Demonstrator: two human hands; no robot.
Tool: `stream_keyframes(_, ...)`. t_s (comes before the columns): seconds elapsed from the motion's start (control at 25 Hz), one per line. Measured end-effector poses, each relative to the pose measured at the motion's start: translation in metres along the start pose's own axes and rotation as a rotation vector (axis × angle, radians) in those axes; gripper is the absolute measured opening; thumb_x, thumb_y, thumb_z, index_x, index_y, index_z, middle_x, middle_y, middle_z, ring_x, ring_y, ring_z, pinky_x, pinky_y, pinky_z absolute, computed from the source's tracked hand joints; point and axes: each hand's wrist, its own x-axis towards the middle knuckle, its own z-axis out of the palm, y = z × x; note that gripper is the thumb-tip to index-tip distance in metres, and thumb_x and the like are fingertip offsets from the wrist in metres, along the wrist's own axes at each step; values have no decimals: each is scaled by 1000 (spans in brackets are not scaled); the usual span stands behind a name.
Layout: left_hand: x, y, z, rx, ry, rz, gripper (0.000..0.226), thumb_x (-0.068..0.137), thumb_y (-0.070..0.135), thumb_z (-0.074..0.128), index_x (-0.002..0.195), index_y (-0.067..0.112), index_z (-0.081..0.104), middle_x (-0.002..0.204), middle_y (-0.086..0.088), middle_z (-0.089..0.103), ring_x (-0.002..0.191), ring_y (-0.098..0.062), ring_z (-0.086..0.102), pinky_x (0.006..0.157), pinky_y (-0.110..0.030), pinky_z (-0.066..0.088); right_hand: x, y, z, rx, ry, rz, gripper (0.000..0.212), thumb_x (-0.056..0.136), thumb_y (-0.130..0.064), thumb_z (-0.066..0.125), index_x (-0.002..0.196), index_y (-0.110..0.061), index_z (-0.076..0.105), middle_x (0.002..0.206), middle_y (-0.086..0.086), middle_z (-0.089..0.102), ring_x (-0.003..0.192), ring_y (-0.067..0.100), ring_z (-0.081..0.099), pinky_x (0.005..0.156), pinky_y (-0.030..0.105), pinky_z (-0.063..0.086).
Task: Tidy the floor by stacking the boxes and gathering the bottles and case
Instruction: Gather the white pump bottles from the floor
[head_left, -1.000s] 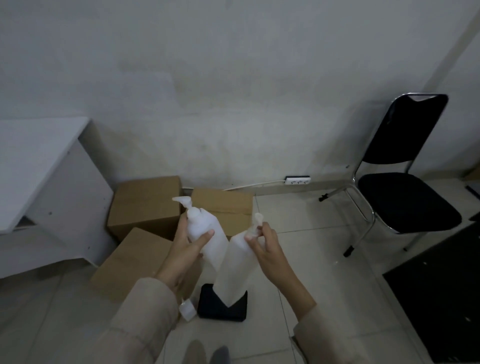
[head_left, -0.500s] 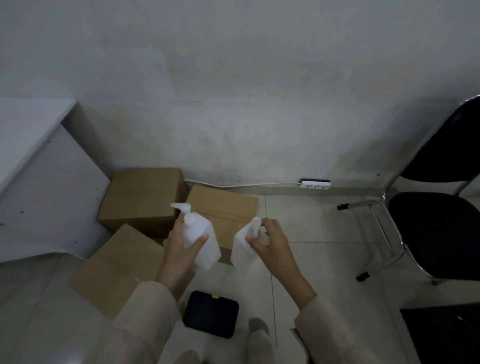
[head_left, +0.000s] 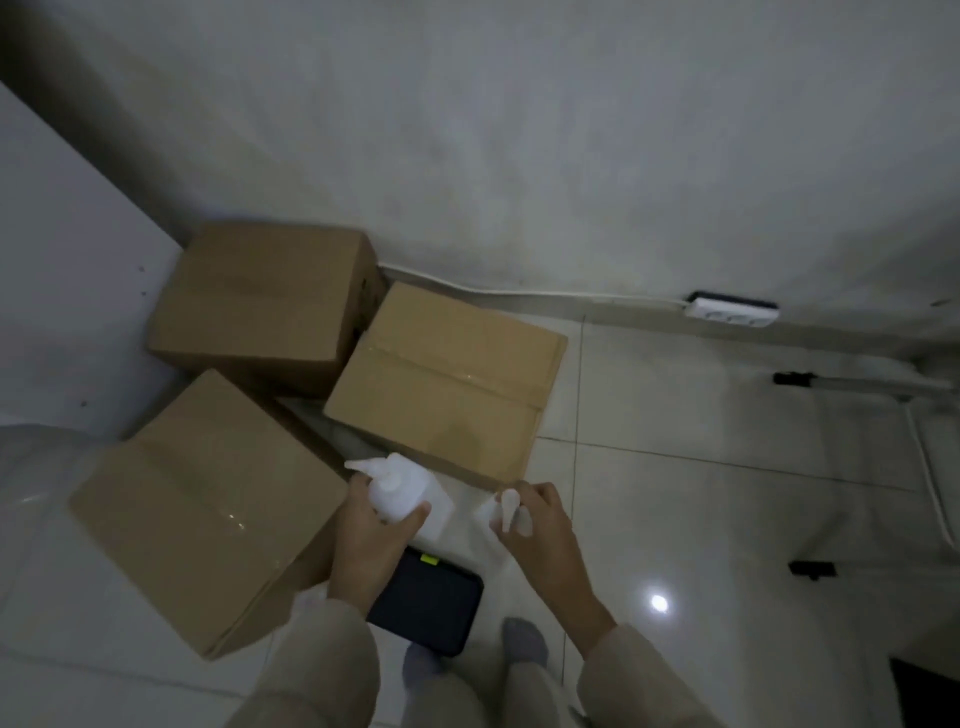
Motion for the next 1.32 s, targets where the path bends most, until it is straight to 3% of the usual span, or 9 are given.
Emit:
stream_keyframes(0.24,99,-133,50,115,-28,-35,55,72,23,76,115,30,43,116,0,57,106,-16,55,87,-31,47,86,113,99,-15,-50,37,26,82,1,57,99,-19,58,92,-3,40,76,6,51,64,0,39)
stream_keyframes(0.36,136,-177,70,23,-28,-69,46,77,5,70,112,23,45,101,7,57,89,-1,55,66,-5,45,127,157,139,-55,-64,40,25,83,0,56,102,-15,58,101,1,44,84,15,53,66,6,38)
stream_keyframes(0.44,159,-200,79,-8,-23,-72,42,78,-2,67,106,23,46,95,11,55,82,5,58,58,2,43,150,178,158,-66,-80,61,23,83,-2,55,103,-13,58,110,6,47,94,20,54,76,20,44)
stream_keyframes(0.52,180,-223,85,-36,-12,-62,44,78,-6,65,102,25,47,94,12,55,80,14,59,61,-1,45,167,194,172,-81,-116,73,25,83,-3,54,105,-15,57,116,9,47,99,27,55,83,36,51)
stream_keyframes(0.64,201,-250,89,-27,-11,-135,47,77,-3,67,113,20,48,99,10,56,90,3,56,68,-10,43,179,203,184,-142,-155,50,25,80,-5,55,100,-20,53,115,13,46,99,35,54,82,47,53)
stream_keyframes(0.76,209,-263,93,-34,-6,-168,54,80,-2,64,128,12,45,121,-5,54,107,-18,54,76,-17,44,179,201,184,-171,-156,46,29,80,-5,57,106,-17,55,118,14,45,101,36,52,81,43,51)
stream_keyframes(1.0,194,-234,79,-82,-33,-241,55,88,-7,50,138,9,36,132,-5,43,111,-17,46,88,-27,39,151,179,166,-97,-196,116,56,81,12,40,129,-17,44,130,10,42,113,24,47,87,21,36)
stream_keyframes(1.2,176,-188,37,-91,207,-228,45,84,-18,35,123,3,43,116,-19,53,106,-32,50,89,-36,42,131,137,143,-54,40,126,43,84,10,38,114,-17,52,115,4,53,99,14,49,83,26,43)
stream_keyframes(1.32,180,-148,13,-34,296,-91,30,87,-9,40,110,9,49,95,-11,55,91,-24,50,85,-37,42,138,109,130,-116,252,73,31,86,4,45,110,-13,54,105,5,54,100,23,50,77,28,43)
